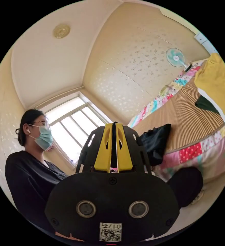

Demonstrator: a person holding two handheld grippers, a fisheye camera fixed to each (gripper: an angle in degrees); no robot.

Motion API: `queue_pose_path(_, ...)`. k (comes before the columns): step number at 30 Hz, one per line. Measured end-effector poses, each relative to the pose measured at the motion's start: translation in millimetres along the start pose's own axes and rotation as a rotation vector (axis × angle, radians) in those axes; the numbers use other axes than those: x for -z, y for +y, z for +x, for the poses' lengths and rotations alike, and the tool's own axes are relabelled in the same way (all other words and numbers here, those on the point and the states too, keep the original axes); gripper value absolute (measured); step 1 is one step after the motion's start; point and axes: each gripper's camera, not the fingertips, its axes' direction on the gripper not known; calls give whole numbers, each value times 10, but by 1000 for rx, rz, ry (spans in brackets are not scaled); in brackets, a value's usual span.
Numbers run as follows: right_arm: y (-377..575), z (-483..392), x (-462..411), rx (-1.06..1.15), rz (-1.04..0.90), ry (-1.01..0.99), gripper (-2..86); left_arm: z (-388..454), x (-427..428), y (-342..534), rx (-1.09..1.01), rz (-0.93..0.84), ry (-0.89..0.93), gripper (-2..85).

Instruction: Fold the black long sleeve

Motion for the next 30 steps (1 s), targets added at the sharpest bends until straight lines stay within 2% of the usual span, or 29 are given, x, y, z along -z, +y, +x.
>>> queue_pose_path(1,-42,142,-150,-69,-58,130,27,-88,-33,-14,48,-3,-54,42)
queue_pose_path(3,-147,271,-389,-107,-95,224,28,-353,-128,-128,163,33,-132,42)
queue_pose_path(6,-490,296,-793,-76,-40,223,30,-495,-174,-506,191,150,-112,43)
queue_pose_path(10,-1222,438,-1728,-66,-48,320,40,-868,-389,-1308,303,192,-156,45)
queue_pose_path(12,-1466,583,-2212,-76,-76,419,53,-1126,-600,-1833,279,177,-237,67)
queue_pose_path(15,-1560,653,-2809,-52,-124,665,78,-1053,-713,-2021,184,182,-391,120)
queue_pose_path(18,-1274,371,-3158,123,-228,633,81,-858,-775,-1721,69,121,-525,130)
queue_pose_path(20,-930,217,-3316,255,-291,680,79,-866,-795,-1363,69,80,-615,135)
queue_pose_path(24,-105,349,-3614,427,-429,882,68,-1060,-859,-444,147,11,-760,165)
queue_pose_path(27,247,897,-3864,465,-576,1075,62,-1277,-927,25,221,-12,-754,173)
queue_pose_path(28,285,912,-3845,501,-494,1085,59,-1340,-934,95,244,-13,-737,175)
queue_pose_path(30,222,872,-4020,484,-553,1161,50,-1603,-938,300,334,-1,-631,179)
